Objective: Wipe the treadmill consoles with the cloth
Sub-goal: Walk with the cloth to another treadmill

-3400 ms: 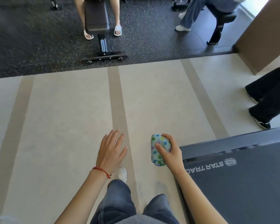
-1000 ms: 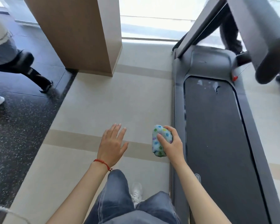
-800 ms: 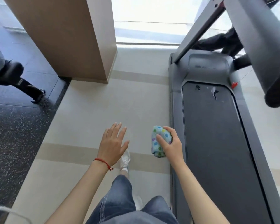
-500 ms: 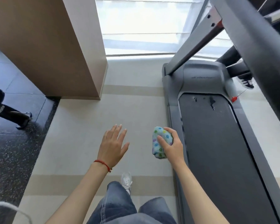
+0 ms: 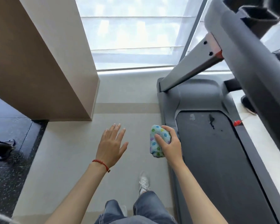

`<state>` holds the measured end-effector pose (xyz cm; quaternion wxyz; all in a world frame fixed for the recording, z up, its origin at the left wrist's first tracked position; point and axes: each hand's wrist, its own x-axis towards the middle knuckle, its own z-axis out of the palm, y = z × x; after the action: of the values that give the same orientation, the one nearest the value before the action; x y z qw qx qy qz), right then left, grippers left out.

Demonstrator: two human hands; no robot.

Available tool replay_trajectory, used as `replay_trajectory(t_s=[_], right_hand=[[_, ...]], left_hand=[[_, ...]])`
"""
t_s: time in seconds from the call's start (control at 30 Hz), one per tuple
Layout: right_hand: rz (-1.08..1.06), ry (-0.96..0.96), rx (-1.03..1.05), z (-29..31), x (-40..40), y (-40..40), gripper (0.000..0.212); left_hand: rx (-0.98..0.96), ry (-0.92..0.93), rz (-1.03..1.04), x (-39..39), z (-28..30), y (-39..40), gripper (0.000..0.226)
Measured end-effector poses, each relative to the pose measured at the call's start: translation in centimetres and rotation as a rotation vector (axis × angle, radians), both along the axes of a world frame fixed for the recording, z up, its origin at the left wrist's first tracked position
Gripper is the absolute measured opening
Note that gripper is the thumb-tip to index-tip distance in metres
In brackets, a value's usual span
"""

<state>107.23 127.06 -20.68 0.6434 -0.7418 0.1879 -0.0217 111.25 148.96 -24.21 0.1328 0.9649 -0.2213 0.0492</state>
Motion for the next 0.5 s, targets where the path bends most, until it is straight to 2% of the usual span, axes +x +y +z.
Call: replay_trajectory(t_s=[0.2, 0.5], right_hand=[[0.006, -0.032, -0.019, 1.6, 8.0, -4.1, 0.033], [-0.018, -0.118, -0.039, 3.9, 17.3, -8.1, 0.032]], left_hand=[[-0.019, -0.025, 0.017, 7.5, 1.6, -4.3, 0.056], [-0.021, -0.111, -0.019, 17.7, 4.1, -9.1, 0.051]])
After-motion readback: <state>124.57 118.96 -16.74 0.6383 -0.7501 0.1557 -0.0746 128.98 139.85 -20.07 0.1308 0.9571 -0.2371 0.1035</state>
